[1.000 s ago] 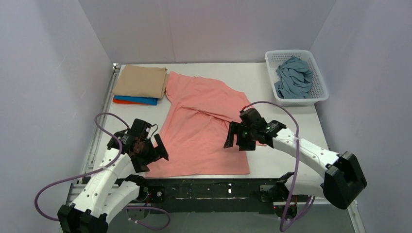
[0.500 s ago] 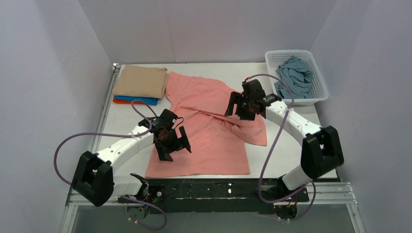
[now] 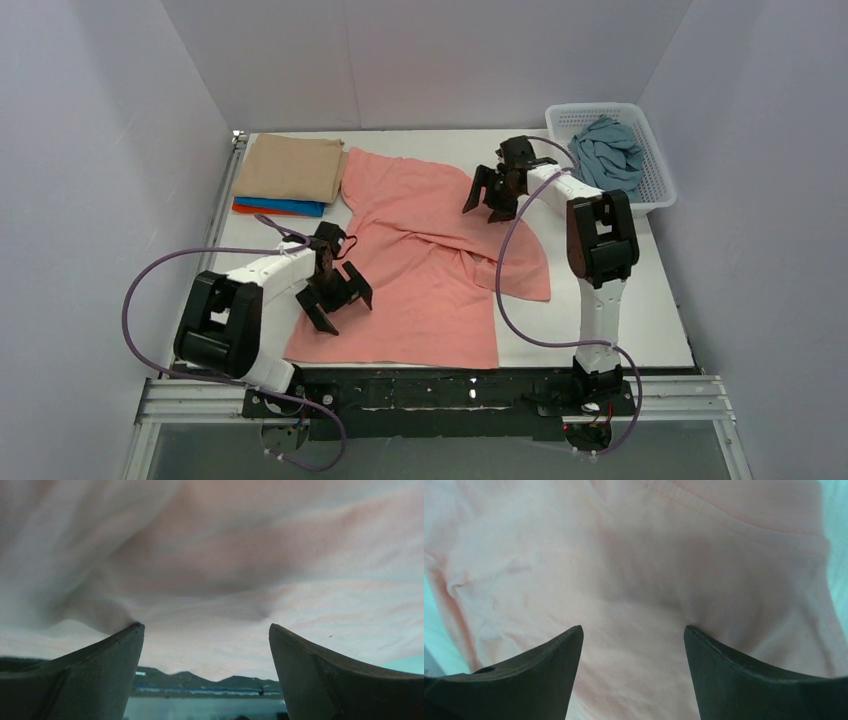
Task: Fold and stack the t-shirts
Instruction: Flatten out the tshirt
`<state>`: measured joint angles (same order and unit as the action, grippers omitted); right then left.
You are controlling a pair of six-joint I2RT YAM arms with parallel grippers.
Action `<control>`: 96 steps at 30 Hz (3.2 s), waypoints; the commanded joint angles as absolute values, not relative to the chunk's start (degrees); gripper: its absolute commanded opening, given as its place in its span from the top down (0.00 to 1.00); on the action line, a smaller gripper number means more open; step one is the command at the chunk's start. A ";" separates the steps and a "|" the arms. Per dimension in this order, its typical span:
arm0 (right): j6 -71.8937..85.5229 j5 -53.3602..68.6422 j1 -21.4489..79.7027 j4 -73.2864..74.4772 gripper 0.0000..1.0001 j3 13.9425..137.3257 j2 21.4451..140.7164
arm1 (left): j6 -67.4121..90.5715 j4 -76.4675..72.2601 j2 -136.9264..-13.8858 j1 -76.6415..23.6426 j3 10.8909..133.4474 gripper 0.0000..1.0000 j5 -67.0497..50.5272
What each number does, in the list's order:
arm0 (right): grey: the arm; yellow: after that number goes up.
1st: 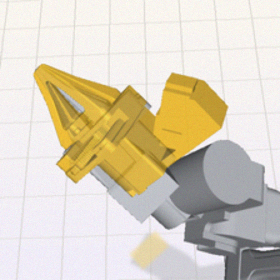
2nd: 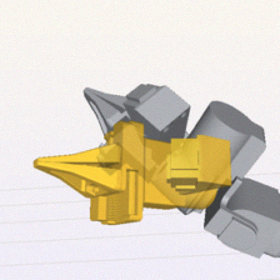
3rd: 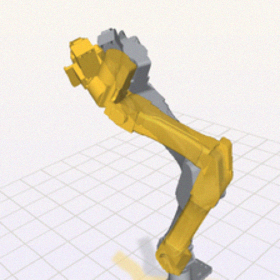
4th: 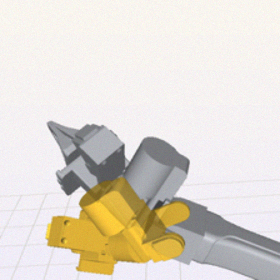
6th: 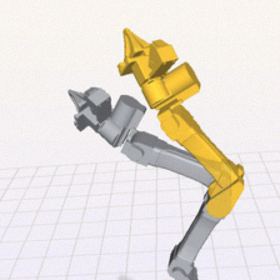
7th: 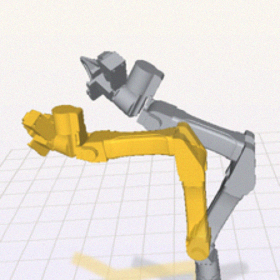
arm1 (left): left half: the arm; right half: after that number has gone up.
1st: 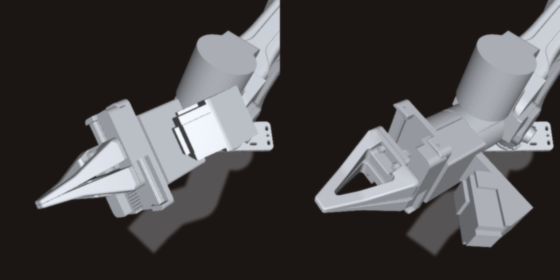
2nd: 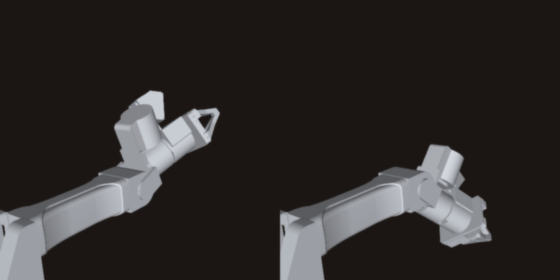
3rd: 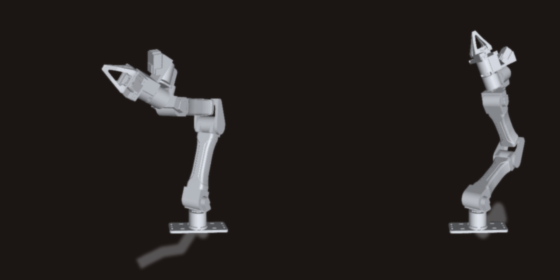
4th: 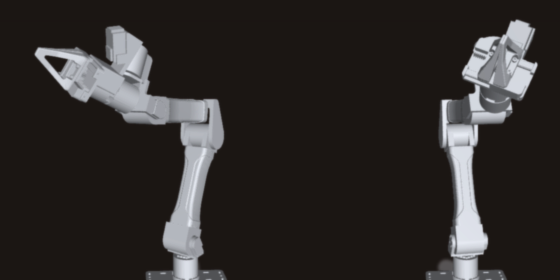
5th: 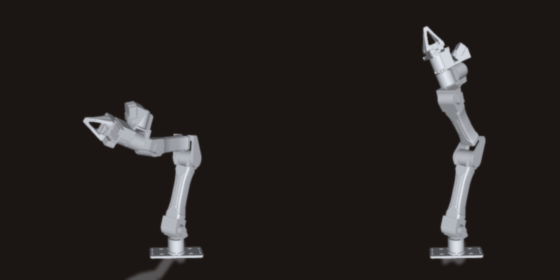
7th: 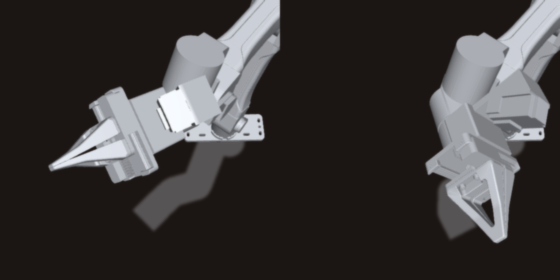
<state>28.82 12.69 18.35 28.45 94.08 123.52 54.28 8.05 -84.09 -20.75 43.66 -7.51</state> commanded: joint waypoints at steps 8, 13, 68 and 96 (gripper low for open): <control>38.17 22.64 9.89 21.05 0.20 44.59 91.72 | 43.40 27.22 -112.63 -11.39 73.23 0.02 1.86; 45.19 16.43 16.83 31.55 0.21 30.23 66.72 | 40.67 29.58 -123.23 -13.37 95.33 0.02 -4.25; 16.76 14.82 5.43 46.62 0.21 136.16 140.74 | 39.32 30.98 -108.72 -3.90 78.11 0.02 2.44; 27.01 2.72 20.99 30.03 0.19 58.32 98.25 | 44.66 18.23 -92.32 -9.07 51.32 0.02 -7.60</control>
<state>26.00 1.34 23.83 33.23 58.87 96.62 43.94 11.81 -91.42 -8.99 52.80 -6.98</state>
